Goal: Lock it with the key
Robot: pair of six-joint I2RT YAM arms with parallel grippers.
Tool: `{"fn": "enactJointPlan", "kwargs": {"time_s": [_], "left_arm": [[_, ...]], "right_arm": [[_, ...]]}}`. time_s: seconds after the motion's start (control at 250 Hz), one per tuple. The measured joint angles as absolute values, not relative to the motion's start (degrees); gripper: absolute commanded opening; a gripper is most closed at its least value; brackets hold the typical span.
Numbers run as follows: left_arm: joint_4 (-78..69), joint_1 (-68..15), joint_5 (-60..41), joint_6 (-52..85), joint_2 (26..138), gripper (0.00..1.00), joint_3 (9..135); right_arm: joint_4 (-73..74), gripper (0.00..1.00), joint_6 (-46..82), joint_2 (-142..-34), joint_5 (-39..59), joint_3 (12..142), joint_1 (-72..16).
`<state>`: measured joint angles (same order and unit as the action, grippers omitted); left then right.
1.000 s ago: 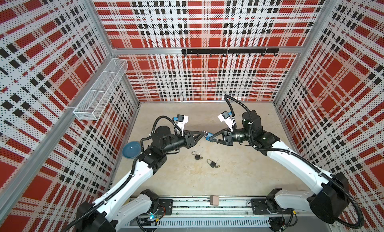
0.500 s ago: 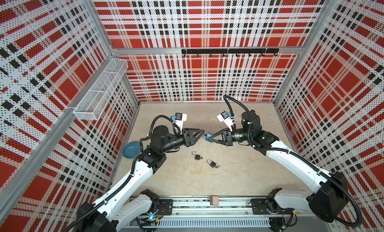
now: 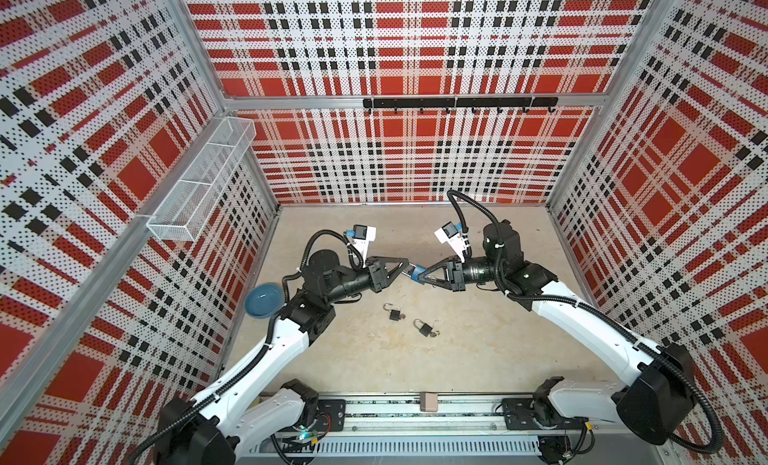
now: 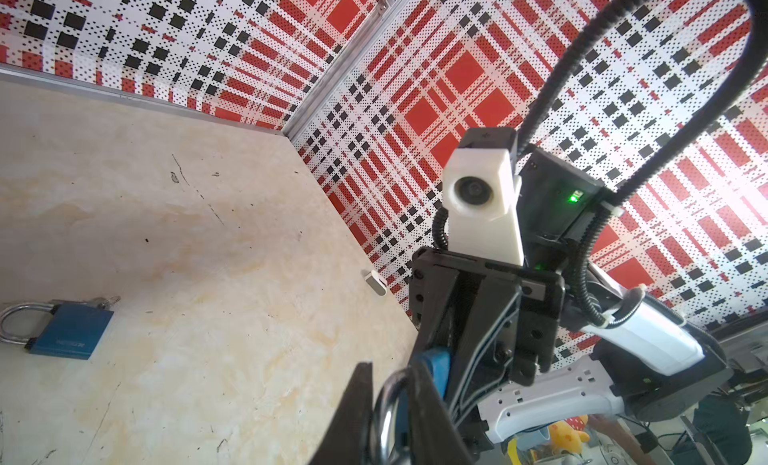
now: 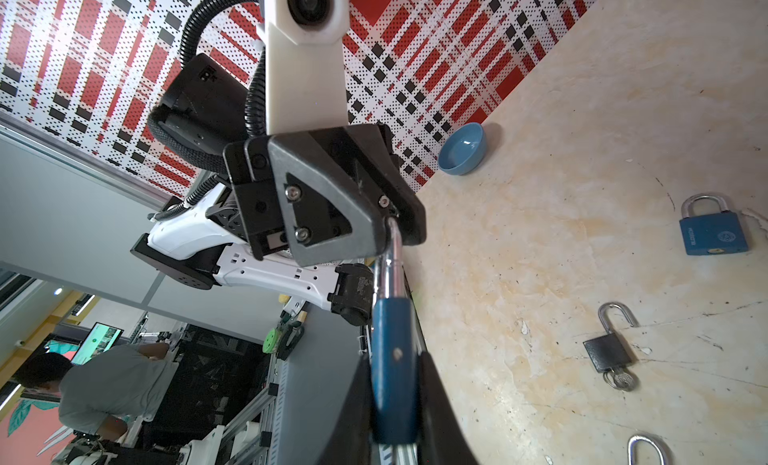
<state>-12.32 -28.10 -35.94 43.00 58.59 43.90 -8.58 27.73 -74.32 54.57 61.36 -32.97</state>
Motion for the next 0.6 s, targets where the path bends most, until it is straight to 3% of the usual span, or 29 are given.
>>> {"fn": "enactJointPlan", "kwargs": {"time_s": [0.144, 0.6], "left_arm": [[-13.13, -28.08, -36.29, 44.18, 58.37, 0.00, 43.83], [-15.94, -28.05, -36.42, 43.35, 57.71, 0.00, 43.16]], "right_arm": [[-8.32, 0.00, 27.70, -74.30, 55.16, 61.36, -32.93], [-1.91, 0.00, 35.55, -74.30, 58.81, 60.01, -32.64]]}}
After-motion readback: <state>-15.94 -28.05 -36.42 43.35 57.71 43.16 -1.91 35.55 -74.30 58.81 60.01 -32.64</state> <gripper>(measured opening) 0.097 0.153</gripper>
